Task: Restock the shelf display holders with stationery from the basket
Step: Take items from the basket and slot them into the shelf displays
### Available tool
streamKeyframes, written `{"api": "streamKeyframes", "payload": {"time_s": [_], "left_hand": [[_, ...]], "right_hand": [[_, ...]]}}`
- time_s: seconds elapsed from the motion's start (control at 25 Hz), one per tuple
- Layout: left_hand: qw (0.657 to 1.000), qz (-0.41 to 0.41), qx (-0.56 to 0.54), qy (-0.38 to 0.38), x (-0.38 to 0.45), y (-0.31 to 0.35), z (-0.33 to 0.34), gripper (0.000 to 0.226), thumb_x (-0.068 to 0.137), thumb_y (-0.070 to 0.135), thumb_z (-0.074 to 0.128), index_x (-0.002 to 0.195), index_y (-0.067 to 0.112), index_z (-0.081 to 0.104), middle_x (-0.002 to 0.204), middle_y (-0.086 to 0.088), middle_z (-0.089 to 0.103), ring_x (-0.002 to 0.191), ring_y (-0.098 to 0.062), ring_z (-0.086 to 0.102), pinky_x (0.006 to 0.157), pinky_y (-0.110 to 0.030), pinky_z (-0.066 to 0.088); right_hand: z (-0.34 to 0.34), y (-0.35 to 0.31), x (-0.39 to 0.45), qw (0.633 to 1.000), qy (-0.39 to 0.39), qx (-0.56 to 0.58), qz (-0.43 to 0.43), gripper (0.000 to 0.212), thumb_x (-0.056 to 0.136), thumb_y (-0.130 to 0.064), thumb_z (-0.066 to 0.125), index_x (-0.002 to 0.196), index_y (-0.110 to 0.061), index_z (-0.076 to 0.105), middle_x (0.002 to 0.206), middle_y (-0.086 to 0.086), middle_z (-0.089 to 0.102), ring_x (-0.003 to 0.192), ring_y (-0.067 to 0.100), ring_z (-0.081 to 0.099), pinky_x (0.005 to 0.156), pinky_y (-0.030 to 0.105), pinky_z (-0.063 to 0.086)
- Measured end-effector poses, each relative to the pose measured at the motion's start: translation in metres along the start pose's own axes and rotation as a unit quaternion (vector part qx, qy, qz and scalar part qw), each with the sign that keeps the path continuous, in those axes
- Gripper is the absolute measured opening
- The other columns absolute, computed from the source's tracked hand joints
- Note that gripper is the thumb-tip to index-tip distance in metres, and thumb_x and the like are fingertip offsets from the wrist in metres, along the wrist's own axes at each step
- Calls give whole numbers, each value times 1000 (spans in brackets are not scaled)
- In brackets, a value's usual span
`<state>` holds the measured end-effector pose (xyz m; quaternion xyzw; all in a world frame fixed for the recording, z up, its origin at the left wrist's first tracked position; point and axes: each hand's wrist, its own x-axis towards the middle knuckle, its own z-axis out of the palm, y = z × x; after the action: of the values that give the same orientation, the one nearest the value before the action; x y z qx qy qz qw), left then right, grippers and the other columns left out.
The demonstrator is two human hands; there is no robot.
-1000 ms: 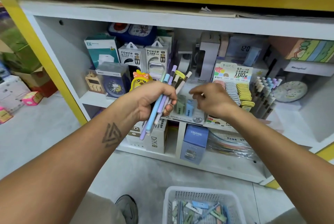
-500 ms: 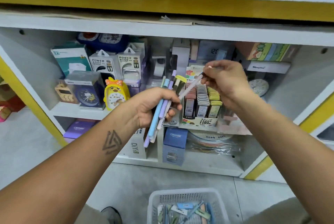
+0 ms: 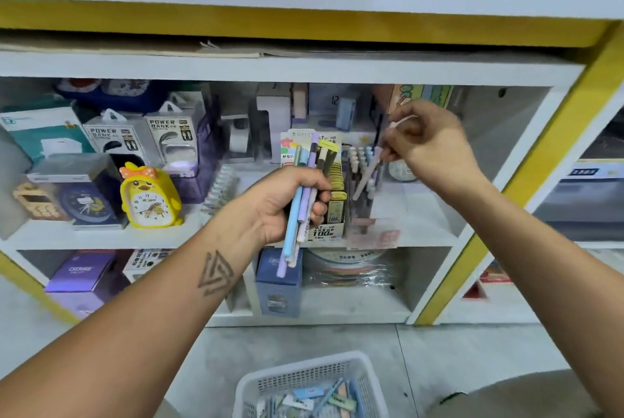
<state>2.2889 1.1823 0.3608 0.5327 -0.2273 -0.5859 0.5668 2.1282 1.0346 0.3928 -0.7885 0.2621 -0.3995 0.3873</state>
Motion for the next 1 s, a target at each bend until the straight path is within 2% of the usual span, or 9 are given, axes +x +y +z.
{"api": "streamKeyframes", "payload": {"time_s": [0.12, 0.2, 0.56, 0.64, 0.72, 0.8, 0.84, 0.92, 1.0], "left_hand": [[1000, -4, -3, -1, 6, -6, 1, 22, 85, 2, 54, 65, 10, 52, 62, -7, 49, 44, -14, 43, 43, -20, 38], [1000, -7, 3, -4, 9, -8, -2, 21, 84, 1, 55, 66, 10, 53, 62, -7, 50, 44, -14, 44, 43, -20, 39], [1000, -16, 6, -14, 12, -8, -8, 11, 83, 1, 56, 77, 10, 55, 63, -7, 50, 44, -15, 45, 43, -21, 41], [1000, -14, 4, -19, 11, -9, -8, 11, 83, 1, 56, 76, 10, 54, 62, -7, 51, 44, -15, 45, 43, -21, 41], [1000, -13, 4, -25, 9, -9, -8, 11, 83, 1, 56, 77, 10, 55, 62, -6, 51, 44, -14, 45, 43, -21, 41], [999, -15, -3, -34, 8, -9, -7, 9, 83, 1, 57, 80, 9, 55, 63, -6, 51, 43, -14, 46, 43, -20, 41], [999, -16, -8, -41, 7, -9, -7, 8, 83, 1, 56, 81, 9, 55, 64, -6, 51, 43, -13, 46, 43, -20, 41], [998, -18, -18, -60, 5, -9, -6, 8, 83, 1, 56, 85, 8, 57, 64, -6, 51, 43, -13, 46, 42, -20, 41], [997, -21, -17, -74, 3, -9, -5, 9, 85, 0, 54, 85, 7, 58, 64, -7, 52, 42, -13, 46, 42, -20, 40]], "right_hand": [[11, 8, -4, 977, -67, -193, -56, 12, 93, -18, 69, 101, -24, 64, 86, -4, 70, 81, 17, 70, 79, 43, 58], [18, 14, -6, 962, -84, -251, -75, 9, 91, -21, 72, 98, -24, 68, 84, -6, 67, 82, 17, 66, 77, 38, 56], [23, 18, -5, 959, -108, -255, -53, 13, 82, -26, 81, 85, -32, 70, 73, -18, 64, 73, -3, 59, 61, 17, 43], [25, 19, -7, 957, -112, -260, -61, 9, 85, -26, 79, 88, -31, 73, 79, -18, 65, 77, 4, 61, 67, 25, 48], [27, 19, -7, 939, -113, -316, -82, 9, 91, -27, 72, 98, -24, 77, 95, -10, 69, 96, 16, 61, 80, 34, 50], [28, 20, -4, 902, -135, -400, -93, 20, 98, -31, 61, 105, -21, 77, 110, -5, 66, 112, 19, 52, 88, 35, 46], [29, 19, -3, 898, -135, -409, -90, 23, 99, -33, 58, 106, -21, 77, 112, -4, 64, 112, 19, 50, 87, 34, 44], [34, 14, -4, 945, -104, -305, -48, 23, 99, -33, 57, 111, -24, 75, 104, -4, 67, 99, 17, 58, 80, 30, 46], [40, 6, -5, 992, -80, -70, 71, 19, 97, -33, 63, 110, -24, 73, 85, -5, 73, 72, 13, 65, 63, 28, 49]]}}
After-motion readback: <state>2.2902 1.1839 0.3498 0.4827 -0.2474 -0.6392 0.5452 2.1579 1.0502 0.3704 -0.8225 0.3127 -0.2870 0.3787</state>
